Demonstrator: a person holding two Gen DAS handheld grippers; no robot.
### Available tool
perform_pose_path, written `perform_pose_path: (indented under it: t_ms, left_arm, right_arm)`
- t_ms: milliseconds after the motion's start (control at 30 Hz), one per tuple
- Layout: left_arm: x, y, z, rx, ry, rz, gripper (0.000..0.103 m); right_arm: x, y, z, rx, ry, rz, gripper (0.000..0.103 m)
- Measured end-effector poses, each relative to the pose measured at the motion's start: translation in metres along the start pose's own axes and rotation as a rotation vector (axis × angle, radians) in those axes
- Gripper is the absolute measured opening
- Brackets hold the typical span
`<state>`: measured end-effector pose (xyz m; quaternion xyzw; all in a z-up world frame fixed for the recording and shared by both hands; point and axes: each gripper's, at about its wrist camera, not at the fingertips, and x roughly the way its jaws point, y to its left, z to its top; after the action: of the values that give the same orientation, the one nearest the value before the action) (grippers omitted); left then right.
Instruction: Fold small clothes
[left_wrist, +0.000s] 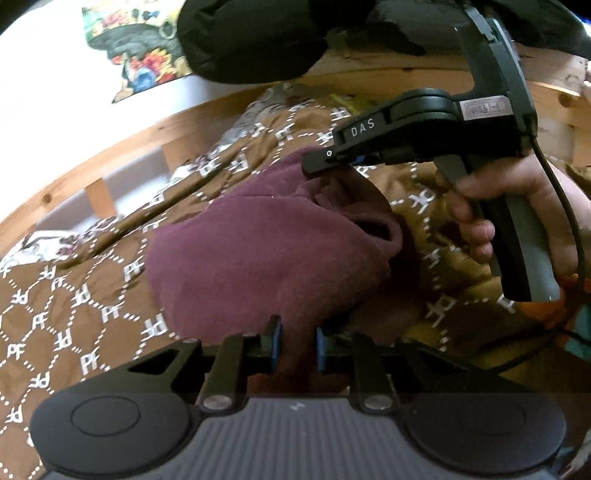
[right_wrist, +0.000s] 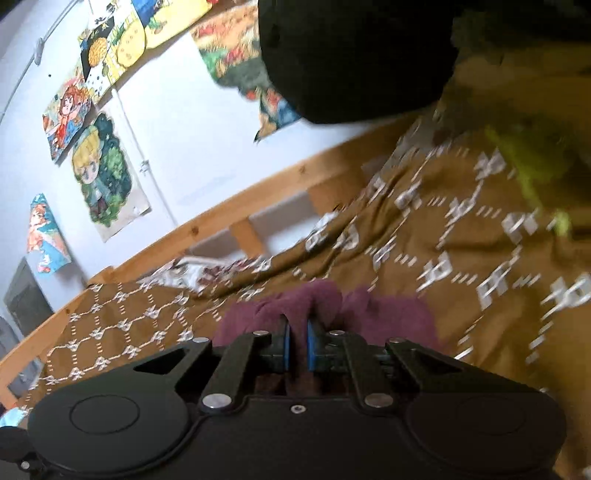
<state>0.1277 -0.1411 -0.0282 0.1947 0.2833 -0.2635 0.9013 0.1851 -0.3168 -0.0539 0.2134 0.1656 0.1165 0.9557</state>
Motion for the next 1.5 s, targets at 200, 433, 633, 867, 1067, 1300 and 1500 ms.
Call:
perform_pose_path:
  t_ms: [200, 433, 633, 867, 1067, 1300, 1500]
  left_arm:
    - [0.012, -0.013, 0.004, -0.013, 0.013, -0.056, 0.019]
    - [0.018, -0.011, 0.000, -0.023, 0.037, -0.084, 0.023]
    - [0.014, -0.017, -0.004, 0.019, 0.042, -0.108, 0.034]
    - [-0.007, 0.002, 0.000, -0.120, 0.003, -0.195, 0.068]
    - [-0.026, 0.034, -0.003, -0.315, -0.059, -0.169, 0.095]
    - [-0.016, 0.067, -0.015, -0.503, -0.012, -0.090, 0.102]
    - [-0.001, 0.085, -0.035, -0.615, 0.082, -0.089, 0.102]
  right_arm:
    - [-0.014, -0.022, 0.005, -0.029, -0.003, -0.107, 0.009]
    - [-0.002, -0.037, -0.013, -0.042, 0.077, -0.194, 0.009]
    - [0.001, -0.040, -0.021, -0.040, 0.097, -0.215, 0.012]
    - [-0.009, -0.036, -0.019, -0.049, 0.093, -0.237, 0.029]
    - [-0.023, -0.028, -0.013, -0.060, 0.066, -0.236, 0.067]
    - [-0.033, -0.006, -0.020, -0.116, 0.101, -0.222, 0.088]
    - [-0.040, 0.005, -0.031, -0.181, 0.182, -0.241, 0.096]
